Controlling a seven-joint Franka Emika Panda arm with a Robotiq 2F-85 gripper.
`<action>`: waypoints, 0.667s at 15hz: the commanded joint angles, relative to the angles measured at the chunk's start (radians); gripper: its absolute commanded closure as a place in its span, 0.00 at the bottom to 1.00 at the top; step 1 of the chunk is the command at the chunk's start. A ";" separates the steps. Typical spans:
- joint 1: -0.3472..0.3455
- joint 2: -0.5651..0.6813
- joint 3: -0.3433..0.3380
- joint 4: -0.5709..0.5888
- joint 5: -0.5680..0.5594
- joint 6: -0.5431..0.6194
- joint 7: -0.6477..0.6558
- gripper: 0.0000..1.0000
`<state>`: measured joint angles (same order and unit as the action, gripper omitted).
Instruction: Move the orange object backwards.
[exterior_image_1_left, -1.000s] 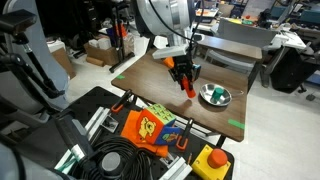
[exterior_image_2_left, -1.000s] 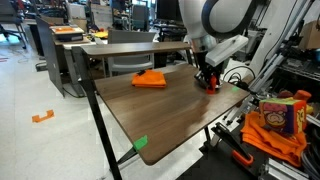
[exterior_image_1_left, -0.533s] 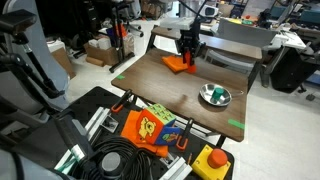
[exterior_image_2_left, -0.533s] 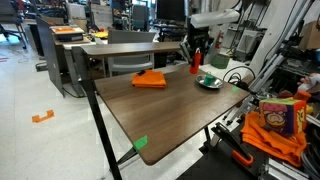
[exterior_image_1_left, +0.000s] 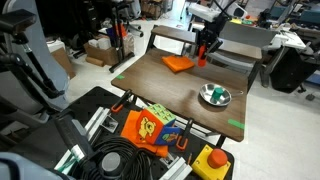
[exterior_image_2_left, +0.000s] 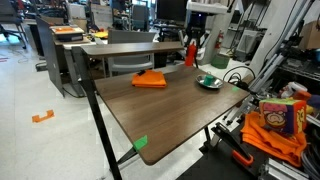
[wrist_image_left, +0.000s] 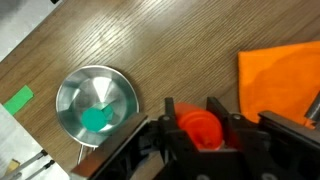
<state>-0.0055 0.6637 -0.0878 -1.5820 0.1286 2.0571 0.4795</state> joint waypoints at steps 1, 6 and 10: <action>-0.063 0.179 0.004 0.241 0.087 -0.133 0.021 0.88; -0.123 0.368 -0.001 0.455 0.136 -0.240 0.059 0.88; -0.142 0.455 0.011 0.605 0.149 -0.302 0.082 0.88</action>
<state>-0.1335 1.0408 -0.0906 -1.1396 0.2480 1.8365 0.5279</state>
